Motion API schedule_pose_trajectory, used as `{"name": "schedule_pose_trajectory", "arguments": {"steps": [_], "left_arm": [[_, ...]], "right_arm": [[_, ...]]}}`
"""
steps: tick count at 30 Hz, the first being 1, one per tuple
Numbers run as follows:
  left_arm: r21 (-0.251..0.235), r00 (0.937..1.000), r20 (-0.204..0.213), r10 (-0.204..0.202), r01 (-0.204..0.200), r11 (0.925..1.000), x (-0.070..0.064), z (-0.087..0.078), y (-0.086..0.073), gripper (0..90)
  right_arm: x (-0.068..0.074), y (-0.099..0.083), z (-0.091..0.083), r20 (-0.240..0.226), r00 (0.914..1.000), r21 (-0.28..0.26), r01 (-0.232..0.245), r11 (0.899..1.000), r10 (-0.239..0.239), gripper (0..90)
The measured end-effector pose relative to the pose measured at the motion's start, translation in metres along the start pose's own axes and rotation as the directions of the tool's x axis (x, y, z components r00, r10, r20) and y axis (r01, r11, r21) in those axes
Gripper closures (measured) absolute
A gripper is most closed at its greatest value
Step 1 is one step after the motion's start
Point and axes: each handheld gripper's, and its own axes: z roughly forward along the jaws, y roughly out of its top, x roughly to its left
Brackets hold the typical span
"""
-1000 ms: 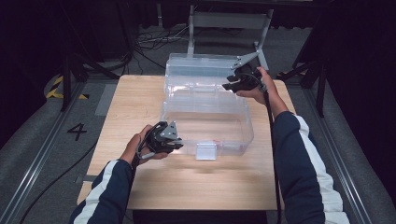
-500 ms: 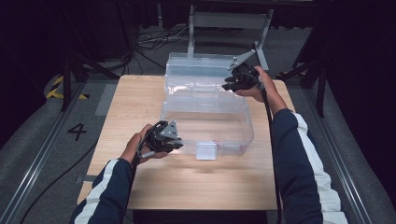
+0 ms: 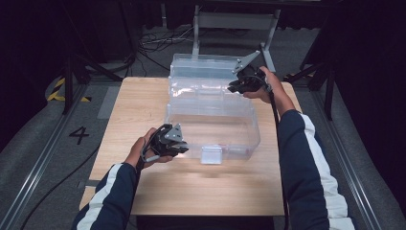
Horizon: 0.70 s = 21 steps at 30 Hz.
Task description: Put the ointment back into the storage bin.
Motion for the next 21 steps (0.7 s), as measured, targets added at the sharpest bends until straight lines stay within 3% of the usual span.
{"name": "schedule_pose_trajectory", "arguments": {"steps": [6,14,21], "left_arm": [[-0.012,0.9996,-0.003,-0.027,0.027,0.9996,-0.001,0.001,0.0,75.3],[-0.026,0.9982,-0.012,-0.058,0.058,0.998,-0.002,0.002,0.0,73.9],[-0.009,0.9983,-0.018,-0.056,0.056,0.9984,-0.003,0.002,0.001,72.6]], "right_arm": [[0.0,0.0,-0.002,-0.028,0.9996,-0.012,0.008,1.0,-0.008,81.8],[0.005,0.004,-0.004,-0.024,0.9986,0.003,0.046,0.999,-0.046,83.9],[0.01,0.007,-0.008,-0.029,0.9966,0.015,0.077,0.997,-0.077,84.7]]}}
